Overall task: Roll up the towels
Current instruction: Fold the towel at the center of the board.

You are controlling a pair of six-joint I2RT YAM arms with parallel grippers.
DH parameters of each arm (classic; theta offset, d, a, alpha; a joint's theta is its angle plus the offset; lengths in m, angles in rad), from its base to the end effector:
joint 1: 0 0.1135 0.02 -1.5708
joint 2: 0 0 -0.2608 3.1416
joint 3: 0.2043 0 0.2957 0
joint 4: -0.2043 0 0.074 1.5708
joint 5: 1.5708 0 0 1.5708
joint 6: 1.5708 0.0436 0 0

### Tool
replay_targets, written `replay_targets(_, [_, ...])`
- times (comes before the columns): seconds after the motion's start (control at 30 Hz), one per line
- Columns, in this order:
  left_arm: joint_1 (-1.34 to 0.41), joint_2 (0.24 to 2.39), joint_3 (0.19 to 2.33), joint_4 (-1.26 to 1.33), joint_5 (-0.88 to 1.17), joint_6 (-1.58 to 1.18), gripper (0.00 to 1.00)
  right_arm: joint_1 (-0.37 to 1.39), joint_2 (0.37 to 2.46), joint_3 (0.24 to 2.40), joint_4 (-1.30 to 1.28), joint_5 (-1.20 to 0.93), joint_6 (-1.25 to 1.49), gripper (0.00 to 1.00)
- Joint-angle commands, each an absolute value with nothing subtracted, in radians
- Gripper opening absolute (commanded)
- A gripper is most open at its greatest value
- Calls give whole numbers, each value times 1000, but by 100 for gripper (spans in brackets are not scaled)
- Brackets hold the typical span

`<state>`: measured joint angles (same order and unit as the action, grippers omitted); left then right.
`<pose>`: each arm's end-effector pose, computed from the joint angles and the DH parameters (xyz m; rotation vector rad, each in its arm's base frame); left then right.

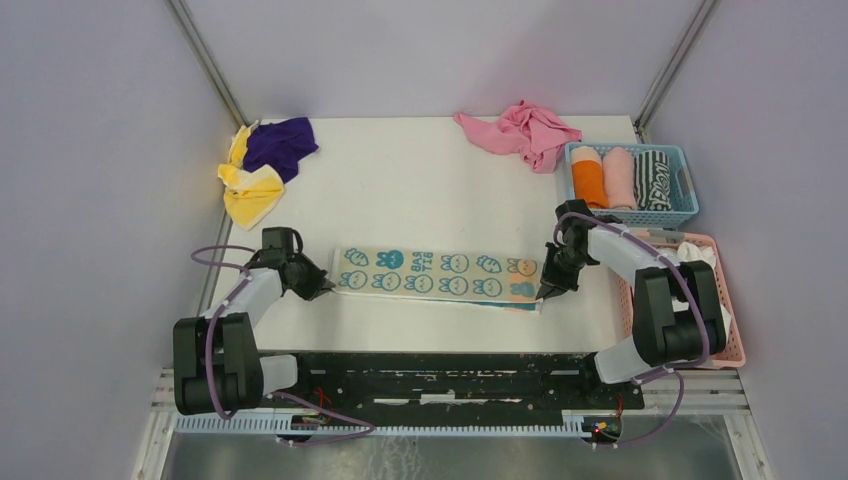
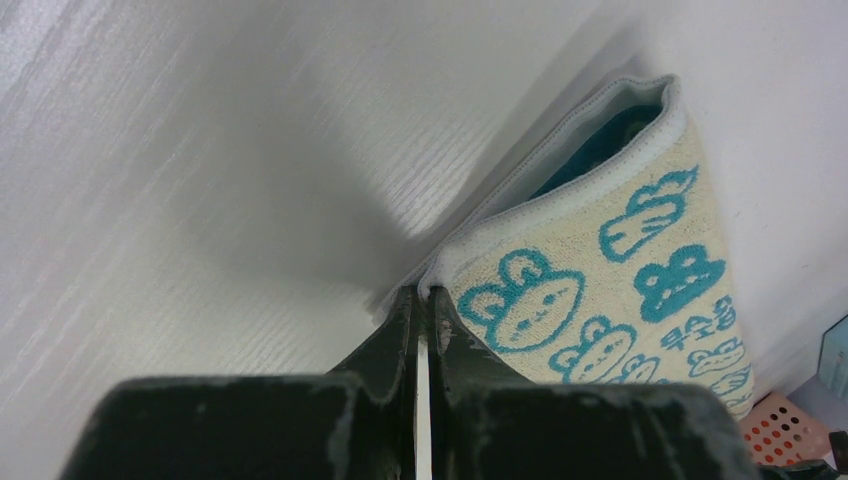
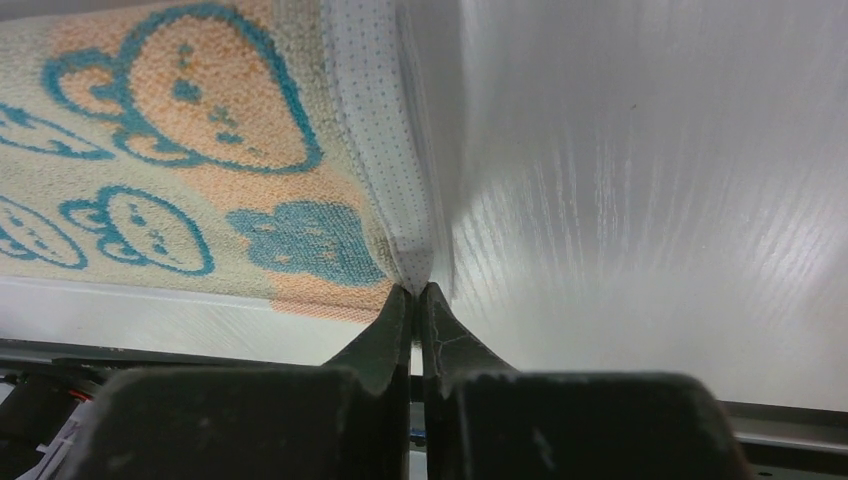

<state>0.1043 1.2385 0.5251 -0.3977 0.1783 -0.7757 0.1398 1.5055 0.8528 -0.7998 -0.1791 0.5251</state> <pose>0.2445 0.0178 0.1111 -1.1120 2.4962 -0.4412 0.2794 0.0472 0.1295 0.5721 3.0182 0.3201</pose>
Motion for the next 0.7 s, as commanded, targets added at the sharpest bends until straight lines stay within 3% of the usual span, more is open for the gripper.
replay_targets(0.0, [113,1266,539,-346,127,-802,3,130,1506,792,-759,-192,570,7])
replay_targets(0.4, [114,1260,607,-387,99,-776,3,130,1549,687,-657,-167,653,8])
replay_targets(0.67, [112,1273,592,-382,79,-771,3,130,1576,803,-680,-109,605,8])
